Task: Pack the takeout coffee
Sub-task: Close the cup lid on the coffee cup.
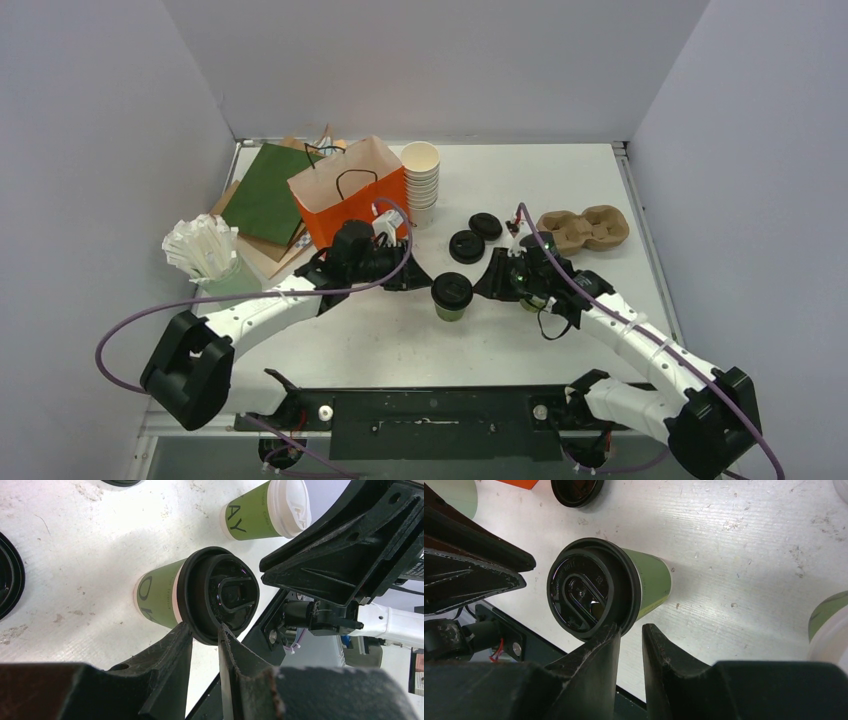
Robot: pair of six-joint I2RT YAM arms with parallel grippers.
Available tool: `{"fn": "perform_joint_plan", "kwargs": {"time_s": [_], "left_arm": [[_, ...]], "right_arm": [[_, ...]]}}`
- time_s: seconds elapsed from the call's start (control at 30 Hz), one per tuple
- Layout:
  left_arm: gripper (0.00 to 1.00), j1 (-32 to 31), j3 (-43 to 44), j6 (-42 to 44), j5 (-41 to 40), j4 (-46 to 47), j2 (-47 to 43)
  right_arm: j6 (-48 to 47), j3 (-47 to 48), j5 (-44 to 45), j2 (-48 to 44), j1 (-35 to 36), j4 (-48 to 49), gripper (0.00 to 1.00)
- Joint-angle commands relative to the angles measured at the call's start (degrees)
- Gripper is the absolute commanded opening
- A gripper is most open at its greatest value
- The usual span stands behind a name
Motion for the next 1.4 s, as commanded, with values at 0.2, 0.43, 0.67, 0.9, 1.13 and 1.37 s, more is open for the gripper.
{"fn": "perform_joint_plan", "kwargs": {"time_s": [0.2,0.43,0.67,0.9,1.13,1.37], "left_arm": [[0.24,0.21,0.08,-0.66,0.79,4.14,2.29],[0.26,0.21,-0.18,-0.78,0.3,4.4,2.53],[0.27,0.22,-0.91,-0.82,0.11,5.2,3.47],[0.17,0.21,-2.03,-0.67,-1.08,4.83,3.3],[0.23,0.34,-2.62,-1.23,-1.14,5.21,-0.56],[0.24,0.74,-1.58,-1.34,-2.32,2.84,-5.23]], "right_arm": [[0.8,-1.01,-1.92,2.08,-0.22,4.81,0.24],[0.8,-2.22,-1.99,2.96,-0.26,5.8,0.23],[0.89,-2.91,-2.52,3.22,-0.23,6.54,0.23],[0.93,-3.0,-2.7,3.42,-0.22,6.79,0.23],[0.8,-3.0,-2.79,3.56,-0.23,6.87,0.22],[0.7,-2.83,-2.71,3.45,-0.22,6.55,0.22]]}}
